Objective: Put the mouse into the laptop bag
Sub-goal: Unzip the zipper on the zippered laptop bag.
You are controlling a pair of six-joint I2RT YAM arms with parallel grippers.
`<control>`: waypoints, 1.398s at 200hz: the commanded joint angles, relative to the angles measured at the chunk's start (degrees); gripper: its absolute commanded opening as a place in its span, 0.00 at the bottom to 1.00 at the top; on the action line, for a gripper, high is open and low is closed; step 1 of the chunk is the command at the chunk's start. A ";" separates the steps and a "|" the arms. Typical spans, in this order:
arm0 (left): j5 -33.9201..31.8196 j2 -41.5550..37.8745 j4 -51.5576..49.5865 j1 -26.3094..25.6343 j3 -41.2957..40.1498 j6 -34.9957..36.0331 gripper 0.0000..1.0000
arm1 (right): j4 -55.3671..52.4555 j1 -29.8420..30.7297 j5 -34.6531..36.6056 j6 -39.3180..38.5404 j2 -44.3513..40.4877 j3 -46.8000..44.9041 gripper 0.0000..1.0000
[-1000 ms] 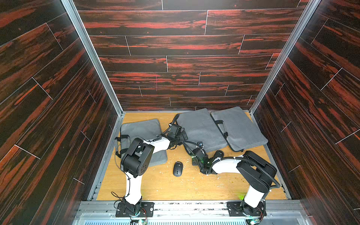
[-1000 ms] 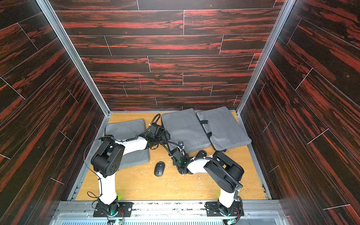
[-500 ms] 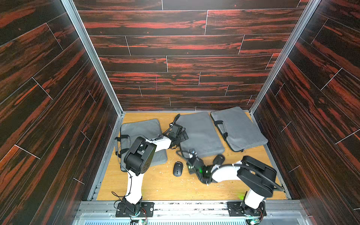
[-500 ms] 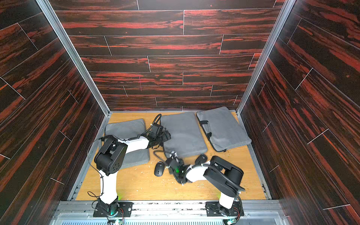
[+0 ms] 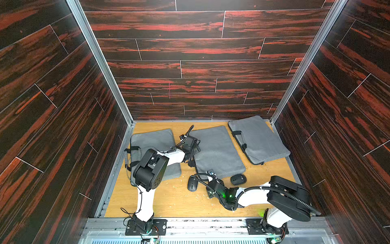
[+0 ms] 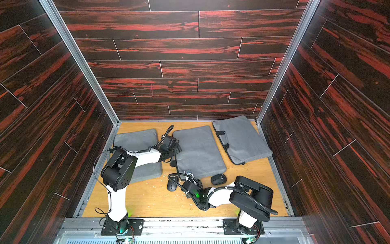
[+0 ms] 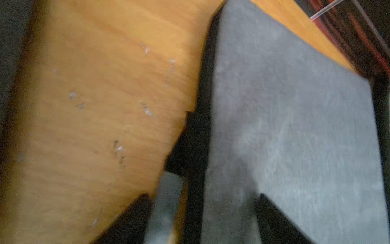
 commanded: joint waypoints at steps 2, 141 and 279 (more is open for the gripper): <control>0.22 -0.23 -0.02 0.12 -1.42 -2.87 0.57 | 2.25 0.21 1.64 1.42 -0.64 0.23 0.00; 0.32 1.23 3.71 0.12 -3.10 -7.76 0.00 | 5.83 2.19 -4.08 -3.68 7.71 10.86 0.00; -11.76 -14.03 7.59 -3.38 -12.98 -11.11 0.00 | 3.20 -16.31 -3.76 0.46 6.57 8.01 0.00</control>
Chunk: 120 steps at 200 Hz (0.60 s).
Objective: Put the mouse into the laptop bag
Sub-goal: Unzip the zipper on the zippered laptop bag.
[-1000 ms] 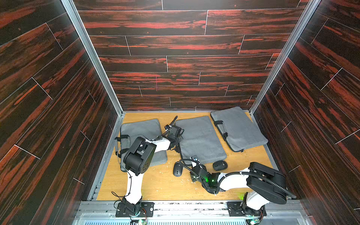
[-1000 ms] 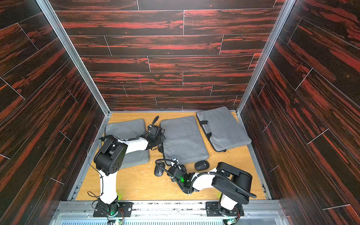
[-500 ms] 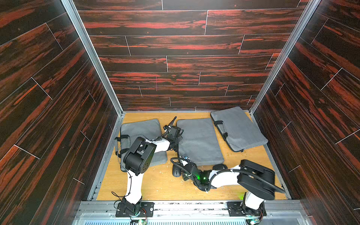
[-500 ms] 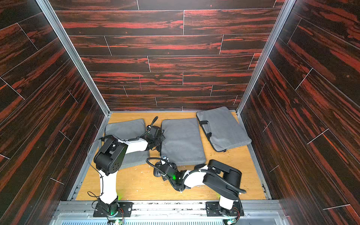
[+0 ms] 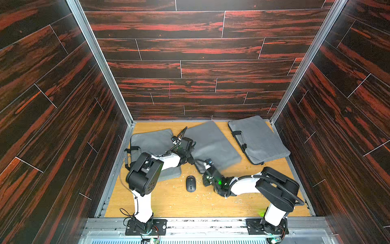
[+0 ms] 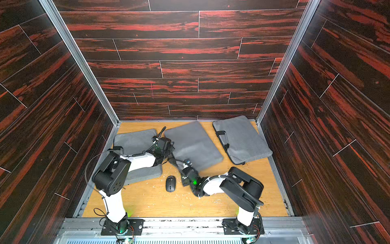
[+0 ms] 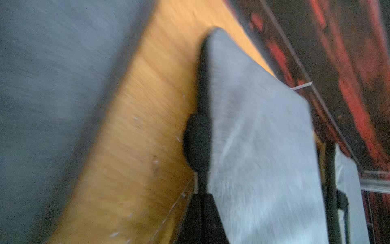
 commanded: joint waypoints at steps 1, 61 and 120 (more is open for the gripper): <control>-3.39 -5.40 -2.74 -3.61 -2.53 -1.07 0.00 | -0.83 -3.94 4.95 0.72 -1.28 -0.51 0.00; -7.59 -6.36 -5.62 -8.33 -2.15 -3.63 0.26 | -6.14 -10.70 9.13 0.70 -3.35 0.37 0.00; -15.66 -11.47 -11.34 -8.30 -1.42 0.69 0.76 | -10.41 -16.56 11.26 2.50 -6.81 -1.19 0.00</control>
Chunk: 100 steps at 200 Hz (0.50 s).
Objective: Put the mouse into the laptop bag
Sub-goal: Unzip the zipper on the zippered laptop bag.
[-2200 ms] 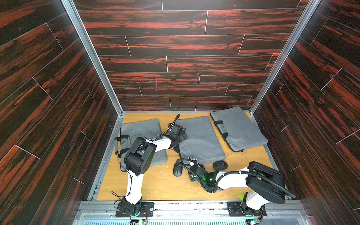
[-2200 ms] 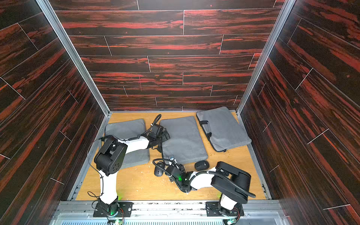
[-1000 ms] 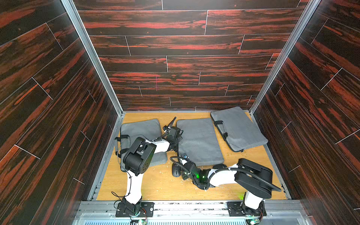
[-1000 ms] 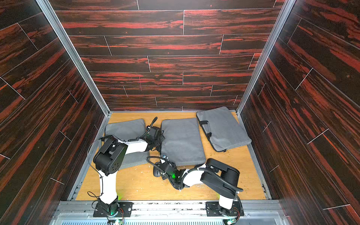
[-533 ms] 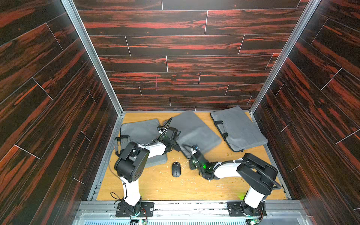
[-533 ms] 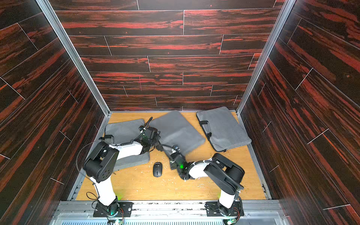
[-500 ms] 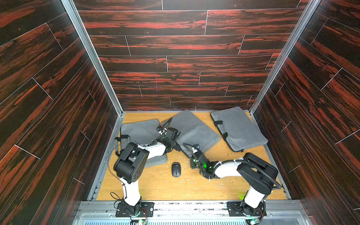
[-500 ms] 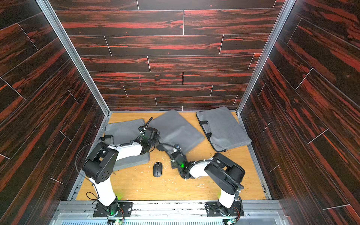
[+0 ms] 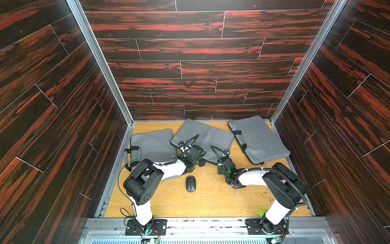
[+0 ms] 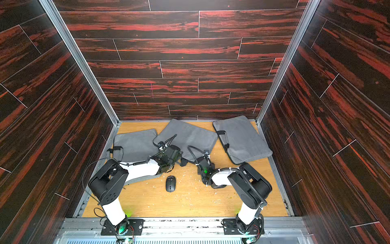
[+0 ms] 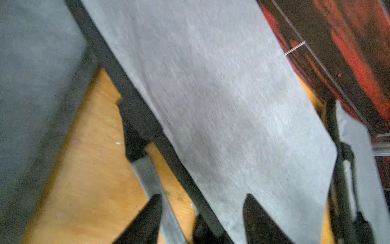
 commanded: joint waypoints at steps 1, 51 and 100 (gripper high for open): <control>-7.21 -6.35 -3.62 1.57 0.53 1.96 0.77 | -2.48 -2.10 3.56 1.70 -3.55 -0.81 0.00; 1.74 -5.27 -6.47 13.74 1.34 5.47 0.86 | -3.14 -3.81 3.37 1.97 -4.68 -2.27 0.00; 5.94 1.40 -8.11 17.66 5.88 8.35 0.86 | -6.51 -8.78 2.93 5.36 -7.03 -2.75 0.00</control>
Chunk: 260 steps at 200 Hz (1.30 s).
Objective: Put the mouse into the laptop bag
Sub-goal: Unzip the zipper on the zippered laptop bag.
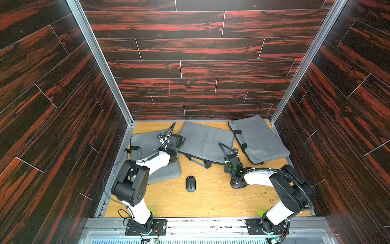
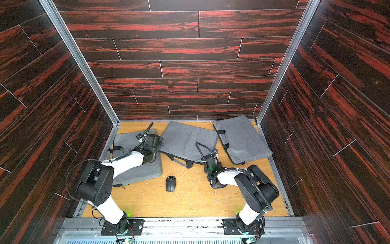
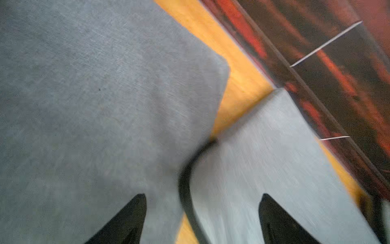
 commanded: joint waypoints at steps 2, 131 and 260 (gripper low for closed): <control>3.40 3.52 -2.79 0.23 3.33 1.95 0.86 | -3.27 -2.51 2.37 3.09 -3.11 -0.55 0.00; 19.30 17.80 3.58 0.69 9.77 -0.23 0.00 | -1.19 -0.94 -4.46 1.73 -2.22 -2.37 0.00; 13.46 11.50 8.60 -2.15 1.41 -6.10 0.00 | 4.45 8.91 -11.91 0.62 5.75 3.57 0.00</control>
